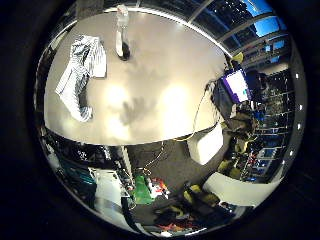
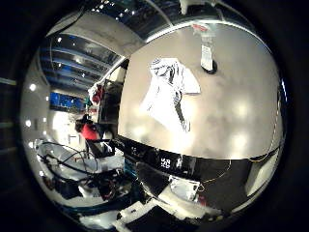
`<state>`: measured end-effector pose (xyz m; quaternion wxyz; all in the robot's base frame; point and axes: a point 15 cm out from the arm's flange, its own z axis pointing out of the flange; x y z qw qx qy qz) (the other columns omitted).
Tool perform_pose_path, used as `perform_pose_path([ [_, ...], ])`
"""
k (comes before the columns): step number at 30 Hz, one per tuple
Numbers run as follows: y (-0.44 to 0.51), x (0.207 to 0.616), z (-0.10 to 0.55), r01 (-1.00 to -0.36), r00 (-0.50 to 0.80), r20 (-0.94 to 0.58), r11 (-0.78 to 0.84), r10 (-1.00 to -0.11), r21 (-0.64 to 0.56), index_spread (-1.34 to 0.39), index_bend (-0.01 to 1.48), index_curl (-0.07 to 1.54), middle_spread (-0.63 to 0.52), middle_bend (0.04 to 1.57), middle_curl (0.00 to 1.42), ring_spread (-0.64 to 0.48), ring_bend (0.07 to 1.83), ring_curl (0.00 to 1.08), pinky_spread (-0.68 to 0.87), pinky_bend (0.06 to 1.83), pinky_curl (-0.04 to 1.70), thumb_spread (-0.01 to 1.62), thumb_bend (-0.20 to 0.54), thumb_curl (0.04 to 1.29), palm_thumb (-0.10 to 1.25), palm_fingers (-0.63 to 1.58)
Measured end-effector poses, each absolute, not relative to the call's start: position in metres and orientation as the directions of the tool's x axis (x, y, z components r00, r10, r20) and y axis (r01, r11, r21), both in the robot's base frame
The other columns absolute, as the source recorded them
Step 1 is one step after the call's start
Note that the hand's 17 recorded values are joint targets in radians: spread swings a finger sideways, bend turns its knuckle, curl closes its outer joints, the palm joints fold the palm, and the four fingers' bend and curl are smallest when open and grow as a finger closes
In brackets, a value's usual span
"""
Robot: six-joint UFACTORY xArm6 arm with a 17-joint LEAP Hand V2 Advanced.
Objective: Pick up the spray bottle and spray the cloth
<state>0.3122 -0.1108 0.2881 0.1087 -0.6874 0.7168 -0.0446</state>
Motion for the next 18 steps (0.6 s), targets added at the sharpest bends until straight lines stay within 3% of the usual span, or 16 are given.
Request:
perform_pose_path([
  [7, -0.113, 0.316, 0.287, -0.962, -0.099, -0.183, 0.141, -0.978, -0.233, -0.32, 0.18, 0.32, 0.05, 0.22, 0.30, 0.16, 0.20, 0.26, 0.38, 0.30, 0.30, 1.00, -0.015, 0.29, 0.45, 0.16],
  [18, -0.154, 0.321, 0.277, -0.879, -0.263, -0.408, 0.392, -0.874, -0.273, -0.31, 0.14, 0.31, 0.01, 0.22, 0.33, 0.12, 0.22, 0.27, 0.39, 0.27, 0.30, 1.03, -0.024, 0.30, 0.51, 0.26],
])
